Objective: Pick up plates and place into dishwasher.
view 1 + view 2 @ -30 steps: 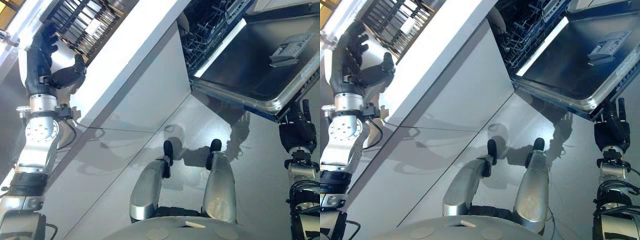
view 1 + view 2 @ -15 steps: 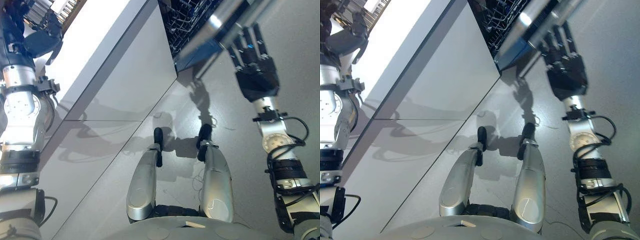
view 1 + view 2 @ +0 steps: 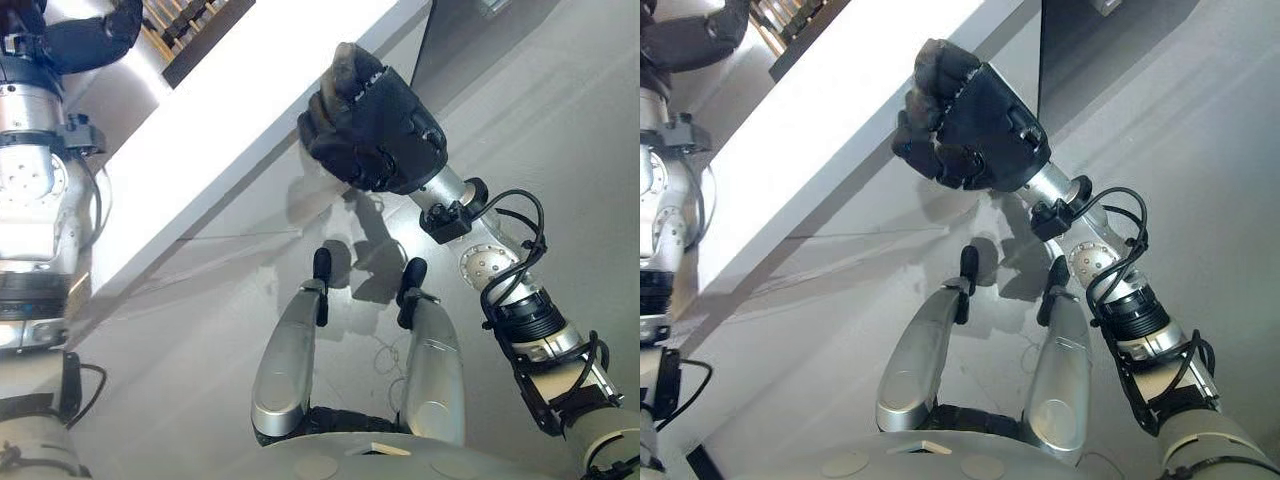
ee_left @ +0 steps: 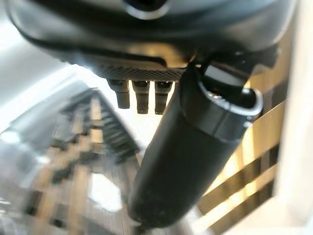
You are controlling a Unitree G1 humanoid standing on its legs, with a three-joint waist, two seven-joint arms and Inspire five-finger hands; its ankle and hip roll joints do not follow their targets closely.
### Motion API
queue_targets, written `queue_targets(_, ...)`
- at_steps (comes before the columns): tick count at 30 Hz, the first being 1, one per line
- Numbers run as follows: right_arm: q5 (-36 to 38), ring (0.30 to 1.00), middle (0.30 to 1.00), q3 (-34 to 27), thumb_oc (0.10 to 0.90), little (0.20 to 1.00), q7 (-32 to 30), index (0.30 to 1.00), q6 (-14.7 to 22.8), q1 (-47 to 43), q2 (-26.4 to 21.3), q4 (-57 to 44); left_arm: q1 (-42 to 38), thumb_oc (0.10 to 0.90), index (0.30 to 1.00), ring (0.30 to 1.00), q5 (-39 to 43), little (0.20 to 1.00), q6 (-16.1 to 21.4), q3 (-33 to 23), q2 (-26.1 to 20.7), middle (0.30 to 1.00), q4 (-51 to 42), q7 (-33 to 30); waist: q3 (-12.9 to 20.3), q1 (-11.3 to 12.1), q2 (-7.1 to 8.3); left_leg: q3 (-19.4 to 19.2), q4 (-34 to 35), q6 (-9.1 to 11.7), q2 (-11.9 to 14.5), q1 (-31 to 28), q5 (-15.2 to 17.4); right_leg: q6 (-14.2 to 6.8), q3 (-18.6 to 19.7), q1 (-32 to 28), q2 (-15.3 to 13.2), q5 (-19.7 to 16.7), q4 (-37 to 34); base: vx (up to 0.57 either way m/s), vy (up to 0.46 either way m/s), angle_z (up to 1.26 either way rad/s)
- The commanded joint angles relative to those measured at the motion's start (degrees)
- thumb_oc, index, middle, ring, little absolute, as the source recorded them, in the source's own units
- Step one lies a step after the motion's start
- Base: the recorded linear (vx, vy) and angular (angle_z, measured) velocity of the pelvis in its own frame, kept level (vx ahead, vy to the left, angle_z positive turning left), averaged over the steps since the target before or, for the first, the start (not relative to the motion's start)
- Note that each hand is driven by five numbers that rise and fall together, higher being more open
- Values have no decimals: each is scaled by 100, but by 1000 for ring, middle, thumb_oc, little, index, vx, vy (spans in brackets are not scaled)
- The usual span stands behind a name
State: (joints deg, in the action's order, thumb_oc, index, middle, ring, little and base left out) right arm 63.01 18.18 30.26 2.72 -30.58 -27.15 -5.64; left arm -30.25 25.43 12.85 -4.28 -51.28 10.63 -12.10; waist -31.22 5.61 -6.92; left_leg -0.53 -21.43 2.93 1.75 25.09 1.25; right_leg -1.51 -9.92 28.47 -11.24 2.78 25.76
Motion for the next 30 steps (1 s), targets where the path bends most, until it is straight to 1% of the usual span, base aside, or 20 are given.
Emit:
queue_targets(1,-481,900,900,-1088,800,900,-1496,900,519,36,712,195,628,800,900,900,-76,900,405,-111,244,900,-501,-103,142,65,381,-220,-63,-404,-240,-168,389,-588,102,-447,-221,-332,-548,-2,50,-10)
queue_targets(3,-776,900,900,-1218,800,900,-1492,900,640,438,758,353,880,800,900,900,-135,900,437,-208,355,900,-659,-106,142,16,421,-260,17,-413,-249,-340,402,-616,135,-590,-224,-380,-681,18,40,-5)
queue_targets(4,-1083,900,900,-1318,800,900,-1574,900,737,921,784,502,1166,800,900,900,-230,900,433,-299,493,900,-906,-151,142,-46,474,-303,106,-415,-257,-563,426,-649,173,-792,-237,-433,-846,0,0,0)
queue_targets(5,-1099,900,900,-1349,800,900,-1593,900,759,1008,775,551,1219,800,900,900,-259,900,437,-325,528,900,-951,-150,142,-62,493,-316,134,-417,-265,-582,388,-648,181,-811,-244,-486,-897,14,16,-9)
queue_targets(8,-1518,900,900,-1627,800,900,-1476,900,992,1858,686,1261,1682,800,900,900,-399,900,469,-500,778,900,-1259,-79,143,-176,560,-396,346,-420,-284,-1165,460,-697,222,-1330,-261,-524,-1167,17,12,-11)
queue_targets(10,-1765,900,900,-1635,800,900,-1458,900,1079,2103,663,1515,1831,800,900,900,-422,900,465,-553,839,900,-1359,-73,218,-222,588,-421,466,-413,-290,-1329,446,-709,232,-1481,-260,-556,-1293,59,-17,-2)
queue_targets(11,-2126,900,900,-1612,800,900,-1435,900,1155,2591,789,1994,2075,800,900,900,-494,900,424,-660,1004,900,-1525,-8,489,-292,656,-482,743,-384,-301,-1588,382,-733,226,-1720,-258,-620,-1547,89,-39,-1)
queue_targets(12,-2155,900,900,-1605,800,900,-1482,900,1134,2626,798,2028,2118,800,900,900,-501,900,432,-672,1020,900,-1551,-10,522,-303,665,-486,800,-380,-305,-1626,359,-736,218,-1756,-258,-638,-1593,117,-72,-5)
queue_targets(13,-2201,900,900,-1636,800,900,-1491,900,1171,2888,915,2446,2261,800,900,900,-537,900,430,-715,1127,900,-1624,86,714,-330,693,-508,1025,-359,-305,-1844,323,-752,198,-1982,-229,-649,-1776,136,-79,-5)
queue_targets(14,-2474,900,900,-1652,800,900,-1539,900,1206,3097,1029,2808,2393,800,900,900,-597,900,436,-750,1226,900,-1663,187,903,-348,704,-517,1242,-330,-294,-2071,305,-770,158,-2215,-183,-628,-1943,154,-88,-1)
queue_targets(15,-2515,900,900,-1654,800,900,-1593,900,1255,3180,1041,2961,2446,800,900,900,-609,900,422,-759,1249,900,-1678,223,997,-356,717,-528,1327,-317,-295,-2135,258,-769,147,-2287,-169,-658,-2028,118,-82,3)
queue_targets(17,-2929,900,900,-1659,800,900,-1768,900,1126,3395,1134,3418,2573,800,900,900,-728,900,386,-722,1408,900,-1772,292,1295,-386,719,-544,1540,-278,-259,-2394,225,-762,95,-2543,-116,-650,-2203,85,-64,9)
queue_targets(18,-2936,900,900,-1656,800,900,-1771,900,1128,3401,1135,3420,2585,800,900,900,-732,900,382,-723,1412,900,-1782,292,1297,-389,717,-541,1559,-276,-257,-2412,220,-761,90,-2560,-113,-653,-2217,119,-62,12)
queue_targets(19,-3201,900,900,-1641,800,900,-1885,900,981,3526,1156,3781,2625,800,900,900,-771,900,320,-686,1513,900,-1793,378,1537,-405,712,-549,1685,-252,-225,-2583,221,-742,63,-2743,-74,-631,-2327,80,-46,7)
queue_targets(21,-3684,900,900,-1601,800,900,-2011,900,933,3606,1132,4187,2640,800,900,900,-803,900,281,-657,1571,900,-1778,428,1733,-417,699,-558,1845,-228,-191,-2748,209,-727,26,-2902,-33,-602,-2408,75,-42,7)
queue_targets(22,-3851,900,900,-1599,800,900,-2020,900,935,3607,1114,4295,2635,800,900,900,-802,900,279,-648,1584,900,-1766,441,1761,-422,691,-557,1903,-222,-182,-2801,196,-722,16,-2950,-20,-597,-2434,22,-39,4)
queue_targets(24,-4705,900,900,-1370,800,900,-2167,900,884,3621,1029,4754,2559,800,900,900,-814,900,166,-501,1648,900,-1777,468,1959,-416,679,-548,2158,-191,-140,-2975,139,-699,-30,-3125,41,-544,-2524,-9,-49,1)
queue_targets(26,-5137,900,900,-1234,800,900,-2195,900,798,3618,977,5005,2506,800,900,900,-802,900,112,-392,1699,900,-1748,495,2067,-417,669,-551,2349,-157,-99,-3099,72,-691,-80,-3242,77,-513,-2571,-40,-52,6)
queue_targets(27,-5263,900,900,-1157,800,900,-2214,900,670,3623,971,5102,2478,800,900,900,-804,900,100,-331,1728,900,-1732,515,2110,-416,669,-554,2411,-143,-87,-3141,46,-684,-106,-3287,91,-499,-2591,-61,-49,9)
queue_targets(30,-5565,900,900,-1043,800,900,-2266,900,632,3610,970,5626,2396,800,900,900,-783,900,73,-197,1804,900,-1619,560,2269,-426,682,-572,2522,-113,-59,-3248,25,-666,-140,-3417,143,-462,-2673,-38,-37,9)
